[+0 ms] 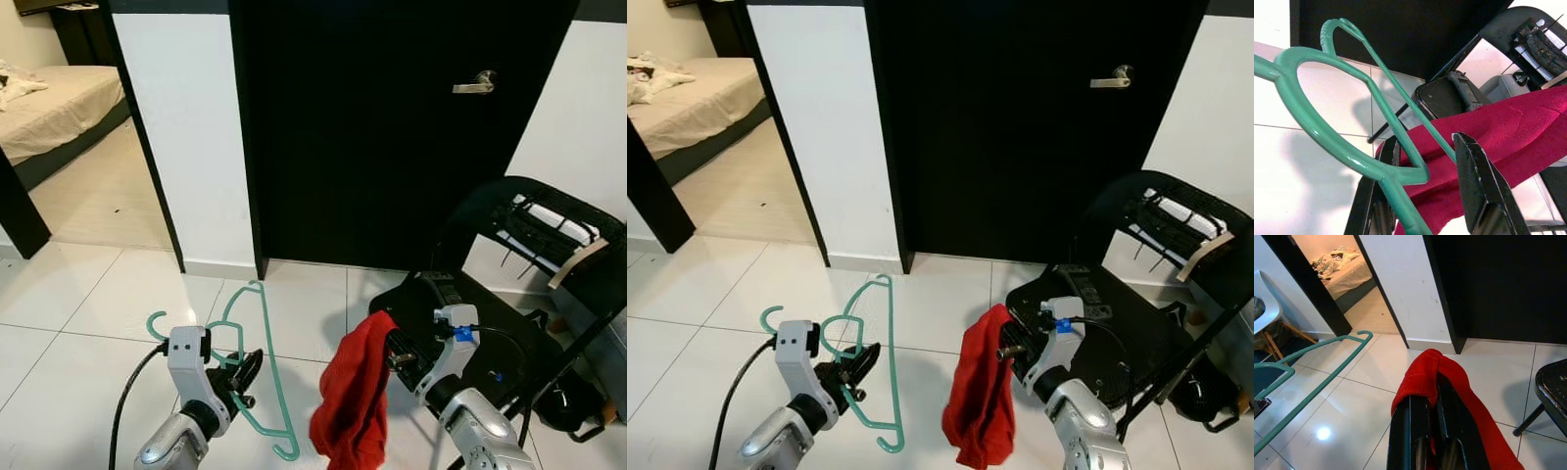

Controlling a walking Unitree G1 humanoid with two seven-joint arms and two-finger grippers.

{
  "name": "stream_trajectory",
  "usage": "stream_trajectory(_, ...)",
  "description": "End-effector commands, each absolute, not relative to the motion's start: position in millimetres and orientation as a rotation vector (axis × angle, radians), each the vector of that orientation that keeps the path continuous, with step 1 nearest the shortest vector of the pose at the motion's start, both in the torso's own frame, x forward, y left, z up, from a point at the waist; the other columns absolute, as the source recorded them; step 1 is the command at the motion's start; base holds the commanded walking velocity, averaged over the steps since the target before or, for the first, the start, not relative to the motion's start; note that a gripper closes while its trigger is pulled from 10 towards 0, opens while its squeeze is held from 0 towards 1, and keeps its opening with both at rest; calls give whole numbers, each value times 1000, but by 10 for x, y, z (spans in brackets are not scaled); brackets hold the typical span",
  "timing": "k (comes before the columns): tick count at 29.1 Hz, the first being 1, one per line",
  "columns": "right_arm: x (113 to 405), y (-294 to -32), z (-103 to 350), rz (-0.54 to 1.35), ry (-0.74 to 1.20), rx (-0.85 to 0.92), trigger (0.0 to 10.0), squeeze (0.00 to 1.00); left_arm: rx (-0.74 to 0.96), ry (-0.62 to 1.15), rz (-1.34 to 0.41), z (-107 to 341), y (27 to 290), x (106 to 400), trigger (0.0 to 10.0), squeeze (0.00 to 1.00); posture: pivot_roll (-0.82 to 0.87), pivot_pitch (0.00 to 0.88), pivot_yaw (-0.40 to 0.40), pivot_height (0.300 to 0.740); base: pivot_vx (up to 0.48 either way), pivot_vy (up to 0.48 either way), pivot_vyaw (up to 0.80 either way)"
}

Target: Hang hanger

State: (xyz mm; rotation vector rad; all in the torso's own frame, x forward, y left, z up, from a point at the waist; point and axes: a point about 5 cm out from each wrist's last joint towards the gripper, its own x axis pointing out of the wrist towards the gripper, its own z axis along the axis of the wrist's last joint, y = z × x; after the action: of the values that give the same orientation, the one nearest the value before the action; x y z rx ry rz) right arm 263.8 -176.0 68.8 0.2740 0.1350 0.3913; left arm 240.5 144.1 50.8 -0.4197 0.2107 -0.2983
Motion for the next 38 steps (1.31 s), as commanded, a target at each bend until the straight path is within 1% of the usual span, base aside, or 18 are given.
stream_trajectory(1,2646,-1749,712,402,116,261,10000,0,-434,206,-299,514,1433,2420,10000,0,-13,0,-22,740,0,0,0)
stream_trajectory(12,2643,-1738,710,408,112,258,10000,0,-434,208,-300,506,1439,2417,10000,0,-12,0,-21,740,0,0,0)
stream_trajectory(17,2650,-1767,696,377,126,308,10000,0,-433,211,-301,504,1447,2413,10000,0,-14,0,-18,740,0,0,0)
stream_trajectory(19,2646,-1760,697,385,126,302,10000,0,-432,211,-301,504,1449,2413,10000,0,-12,0,-18,740,0,0,0)
stream_trajectory(20,2639,-1736,698,402,126,268,10000,0,-432,211,-301,504,1450,2413,10000,0,-12,0,-18,740,0,0,656)
stream_trajectory(23,2631,-1709,702,420,122,240,10000,0,-431,210,-300,505,1452,2413,10000,0,-10,0,-18,740,0,0,660)
stream_trajectory(31,2630,-1708,701,418,124,246,10000,0,-430,211,-299,504,1456,2412,10000,0,-10,0,-16,740,0,0,661)
stream_trajectory(36,2630,-1711,697,420,126,244,10000,0,-372,214,-302,507,1448,2411,10000,0,-10,0,-16,740,0,0,663)
stream_trajectory(38,2633,-1708,699,420,127,243,10000,0,-316,212,-312,508,1424,2416,10000,0,-11,0,-16,740,0,-480,663)
